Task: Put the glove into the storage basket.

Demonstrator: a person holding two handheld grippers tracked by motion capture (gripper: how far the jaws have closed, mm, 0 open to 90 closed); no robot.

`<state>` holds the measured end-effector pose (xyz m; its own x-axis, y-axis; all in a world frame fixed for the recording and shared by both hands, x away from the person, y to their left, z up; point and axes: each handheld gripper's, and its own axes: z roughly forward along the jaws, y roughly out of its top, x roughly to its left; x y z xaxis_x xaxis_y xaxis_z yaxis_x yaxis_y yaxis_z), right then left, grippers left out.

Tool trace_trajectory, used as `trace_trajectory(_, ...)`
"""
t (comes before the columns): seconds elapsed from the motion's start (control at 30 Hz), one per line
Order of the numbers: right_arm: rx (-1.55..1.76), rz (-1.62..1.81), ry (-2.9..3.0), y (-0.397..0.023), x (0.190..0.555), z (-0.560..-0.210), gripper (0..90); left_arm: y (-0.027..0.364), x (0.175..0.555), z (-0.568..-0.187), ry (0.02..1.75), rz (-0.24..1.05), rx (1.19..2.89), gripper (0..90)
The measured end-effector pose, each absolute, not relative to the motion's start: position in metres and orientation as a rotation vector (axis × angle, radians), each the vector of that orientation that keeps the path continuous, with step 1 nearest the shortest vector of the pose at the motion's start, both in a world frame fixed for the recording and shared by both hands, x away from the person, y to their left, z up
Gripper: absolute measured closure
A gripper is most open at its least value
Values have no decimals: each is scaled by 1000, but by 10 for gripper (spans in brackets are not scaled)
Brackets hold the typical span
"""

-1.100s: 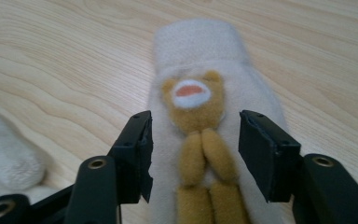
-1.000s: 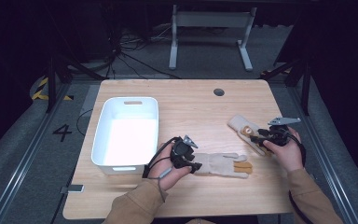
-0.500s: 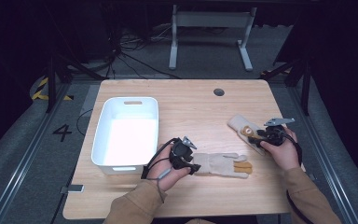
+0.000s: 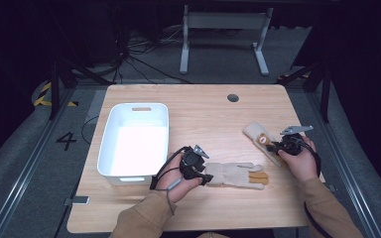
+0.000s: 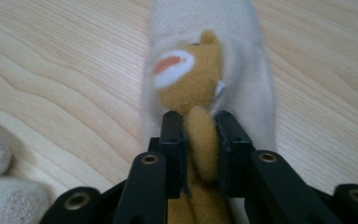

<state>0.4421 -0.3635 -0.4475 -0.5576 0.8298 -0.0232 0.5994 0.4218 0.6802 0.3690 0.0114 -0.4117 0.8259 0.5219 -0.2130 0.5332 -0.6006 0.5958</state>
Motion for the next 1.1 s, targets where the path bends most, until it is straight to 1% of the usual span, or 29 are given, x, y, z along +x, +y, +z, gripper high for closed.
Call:
trace_trajectory(0.57, 1172, 1002, 2268, -369, 425, -412, 769, 10, 370, -408, 763, -39, 2336, 544)
trace_trajectory(0.73, 1133, 1046, 2288, -367, 416, -401, 769, 8, 371, -405, 764, -72, 2338, 546)
trace_trajectory(1.1, 1017, 1118, 2371, -351, 392, -382, 767, 3, 377, -396, 733, -35, 2324, 550)
